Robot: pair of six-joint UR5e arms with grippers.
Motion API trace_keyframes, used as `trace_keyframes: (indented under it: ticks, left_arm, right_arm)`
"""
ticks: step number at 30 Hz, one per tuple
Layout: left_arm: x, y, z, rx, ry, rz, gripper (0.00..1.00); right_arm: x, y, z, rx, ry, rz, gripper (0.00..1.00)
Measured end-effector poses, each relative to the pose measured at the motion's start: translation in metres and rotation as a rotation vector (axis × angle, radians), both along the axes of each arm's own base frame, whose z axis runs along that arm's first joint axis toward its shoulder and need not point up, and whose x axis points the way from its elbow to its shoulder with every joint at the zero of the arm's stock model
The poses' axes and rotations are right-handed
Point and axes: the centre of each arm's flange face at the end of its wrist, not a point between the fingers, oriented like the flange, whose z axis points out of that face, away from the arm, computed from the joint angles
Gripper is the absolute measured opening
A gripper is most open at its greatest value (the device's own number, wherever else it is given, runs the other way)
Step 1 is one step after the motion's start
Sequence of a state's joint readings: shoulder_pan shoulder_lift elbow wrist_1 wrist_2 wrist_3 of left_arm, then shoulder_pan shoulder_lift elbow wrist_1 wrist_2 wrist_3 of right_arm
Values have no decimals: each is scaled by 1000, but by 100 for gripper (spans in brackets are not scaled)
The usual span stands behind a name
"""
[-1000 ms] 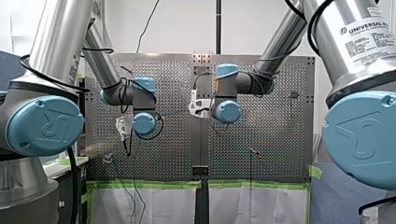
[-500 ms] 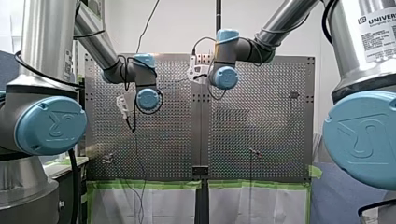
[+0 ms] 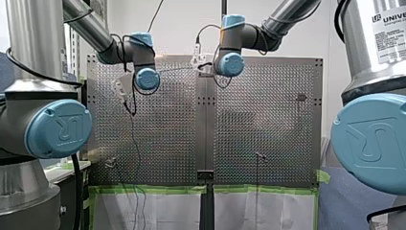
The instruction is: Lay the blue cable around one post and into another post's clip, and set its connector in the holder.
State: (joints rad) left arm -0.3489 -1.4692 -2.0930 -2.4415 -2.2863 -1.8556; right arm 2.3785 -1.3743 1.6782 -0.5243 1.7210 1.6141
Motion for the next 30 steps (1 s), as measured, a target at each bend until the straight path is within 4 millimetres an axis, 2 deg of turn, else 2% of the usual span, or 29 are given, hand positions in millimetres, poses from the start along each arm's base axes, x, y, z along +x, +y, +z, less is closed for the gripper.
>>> trace_keyframes:
  ticks: [8,21,25,30]
  left_arm:
    - [2,27,39,-36,-53,1,17]
    - [3,74,131,-93,-188,40,17]
    - [6,85,144,-92,-184,65,17]
    - [13,91,148,-84,-151,64,17]
  right_arm:
    - [9,-1,19,-17,-6,23,0]
    - [31,-4,50,-30,-11,61,0]
    - [41,-6,53,-29,-9,71,0]
    - [55,-11,57,-26,-2,88,0]
